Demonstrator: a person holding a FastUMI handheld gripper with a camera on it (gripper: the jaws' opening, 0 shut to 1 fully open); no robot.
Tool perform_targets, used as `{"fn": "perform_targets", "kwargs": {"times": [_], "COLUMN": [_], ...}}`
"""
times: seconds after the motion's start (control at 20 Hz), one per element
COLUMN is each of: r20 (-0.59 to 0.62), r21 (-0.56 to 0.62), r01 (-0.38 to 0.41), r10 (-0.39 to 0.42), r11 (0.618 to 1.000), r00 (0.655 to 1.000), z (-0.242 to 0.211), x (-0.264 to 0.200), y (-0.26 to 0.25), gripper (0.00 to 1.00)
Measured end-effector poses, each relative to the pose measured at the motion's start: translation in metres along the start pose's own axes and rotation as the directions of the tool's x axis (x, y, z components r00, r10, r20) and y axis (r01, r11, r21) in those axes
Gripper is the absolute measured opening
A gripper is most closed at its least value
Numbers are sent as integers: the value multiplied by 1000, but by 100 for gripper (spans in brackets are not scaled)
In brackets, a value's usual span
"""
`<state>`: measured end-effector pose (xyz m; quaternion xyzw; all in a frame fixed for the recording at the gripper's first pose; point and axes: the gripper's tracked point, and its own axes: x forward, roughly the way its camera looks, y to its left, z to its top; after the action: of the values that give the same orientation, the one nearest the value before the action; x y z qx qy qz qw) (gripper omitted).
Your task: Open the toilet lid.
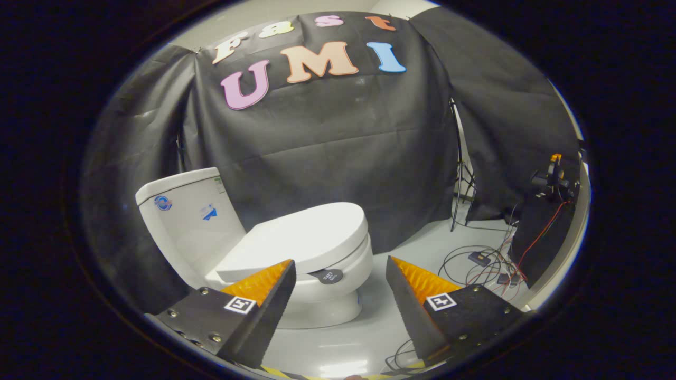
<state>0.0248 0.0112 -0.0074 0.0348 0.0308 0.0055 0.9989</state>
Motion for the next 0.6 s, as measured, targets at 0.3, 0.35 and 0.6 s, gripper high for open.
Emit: {"fn": "perform_targets", "kwargs": {"times": [0.3,0.35,0.6], "r20": [-66,-105,-313], "r21": [222,287,594], "r01": [13,23,122], "r10": [2,7,89], "r11": [975,958,795], "r00": [998,994,946], "z": [-8,-14,-53], "x": [31,38,69], "y": [2,3,7], "gripper": [100,100,99]}}
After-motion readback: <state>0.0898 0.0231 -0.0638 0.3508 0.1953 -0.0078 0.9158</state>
